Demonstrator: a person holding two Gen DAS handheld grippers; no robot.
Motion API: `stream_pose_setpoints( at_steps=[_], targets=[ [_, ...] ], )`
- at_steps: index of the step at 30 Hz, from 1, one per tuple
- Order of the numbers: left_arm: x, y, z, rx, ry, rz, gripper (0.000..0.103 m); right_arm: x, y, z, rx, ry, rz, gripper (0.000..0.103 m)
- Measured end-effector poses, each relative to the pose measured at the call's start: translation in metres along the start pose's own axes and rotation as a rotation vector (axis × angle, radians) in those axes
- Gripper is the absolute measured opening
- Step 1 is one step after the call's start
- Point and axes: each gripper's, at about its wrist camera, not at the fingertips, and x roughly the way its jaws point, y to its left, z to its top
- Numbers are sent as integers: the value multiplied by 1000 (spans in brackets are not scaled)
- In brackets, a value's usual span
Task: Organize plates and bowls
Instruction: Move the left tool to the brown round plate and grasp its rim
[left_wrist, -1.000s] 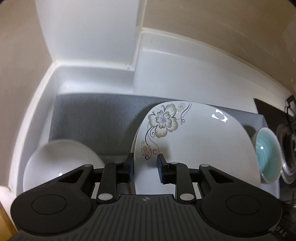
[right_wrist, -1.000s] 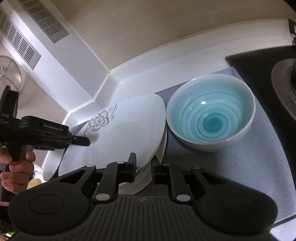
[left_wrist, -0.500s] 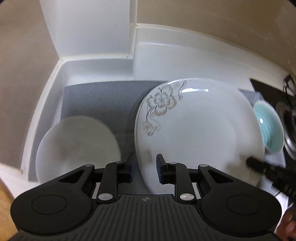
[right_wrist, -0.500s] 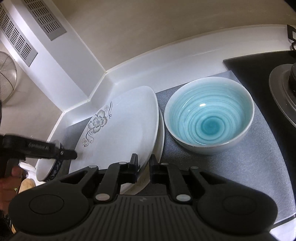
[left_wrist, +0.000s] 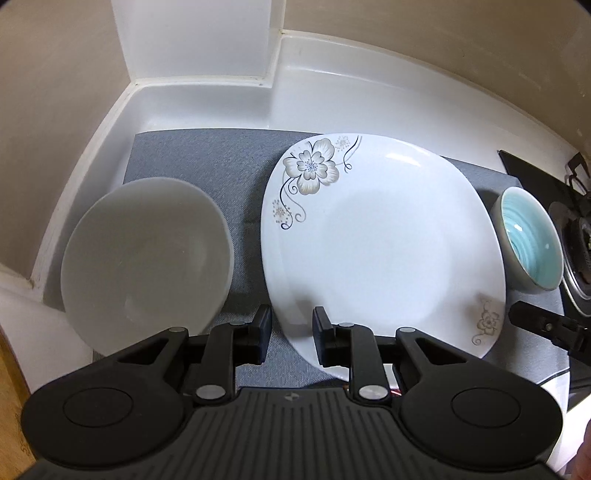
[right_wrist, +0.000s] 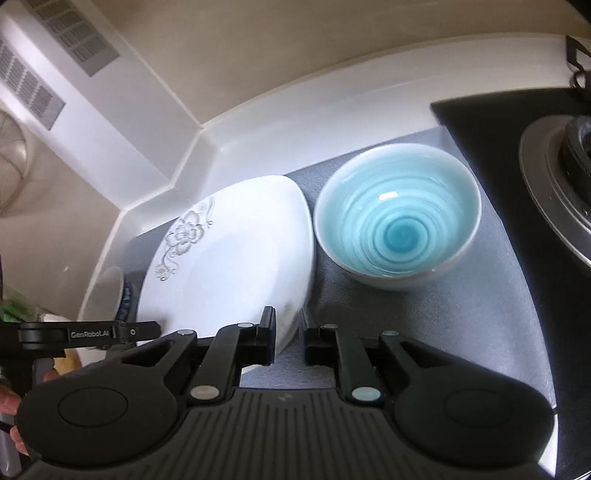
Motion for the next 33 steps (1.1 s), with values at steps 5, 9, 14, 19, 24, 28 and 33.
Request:
stream_pose_setpoints(
  at_steps=[5,9,14,19,24,28,33],
  targets=[
    [-16,5,-8,40,-27,-53,26,2,6,-10,-34,41,5,3],
    [-10,9,-5,43,-16,-51,24,8,2,-14,-6,45,18,1],
    [-8,13,-2,26,-19,-51,24,1,-4,-10,53,2,3,2],
    [-12,13,-1,33,-12,-36,24,11,-3,-10,65,5,31,2],
    [-52,5,-21,62,-53,-51,26,6,-1,-22,71,52,41,13],
    [-74,1,-51,35,-39,-99,44,4,14,-54,-46,138,52,25],
    [-72,-8,-77,10,14,-73,48,14,39,-89,-198,215,64,25]
  ],
)
